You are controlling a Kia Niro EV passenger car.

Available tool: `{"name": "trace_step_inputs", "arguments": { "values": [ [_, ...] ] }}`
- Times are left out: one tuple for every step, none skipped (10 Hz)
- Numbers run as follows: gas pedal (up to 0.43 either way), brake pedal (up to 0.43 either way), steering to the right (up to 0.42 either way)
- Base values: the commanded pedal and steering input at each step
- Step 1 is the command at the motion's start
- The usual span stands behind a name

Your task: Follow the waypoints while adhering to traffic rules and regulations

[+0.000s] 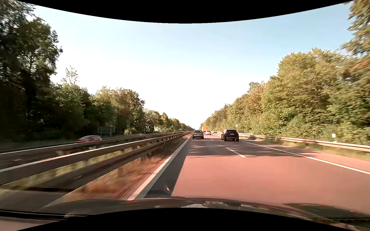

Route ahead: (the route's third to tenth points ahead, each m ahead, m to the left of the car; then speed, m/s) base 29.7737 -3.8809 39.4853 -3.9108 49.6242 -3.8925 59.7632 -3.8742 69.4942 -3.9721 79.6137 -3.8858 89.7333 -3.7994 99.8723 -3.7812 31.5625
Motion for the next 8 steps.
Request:
{"name": "trace_step_inputs", "arguments": {
  "values": [
    [0.319, 0.006, 0.001],
    [0.319, 0.006, 0.001],
    [0.319, 0.006, 0.0],
    [0.339, 0.006, -0.001],
    [0.358, 0.0, -0.001],
    [0.37, 0.006, -0.002],
    [0.39, 0.006, -0.003],
    [0.398, 0.006, -0.003]
  ]
}}
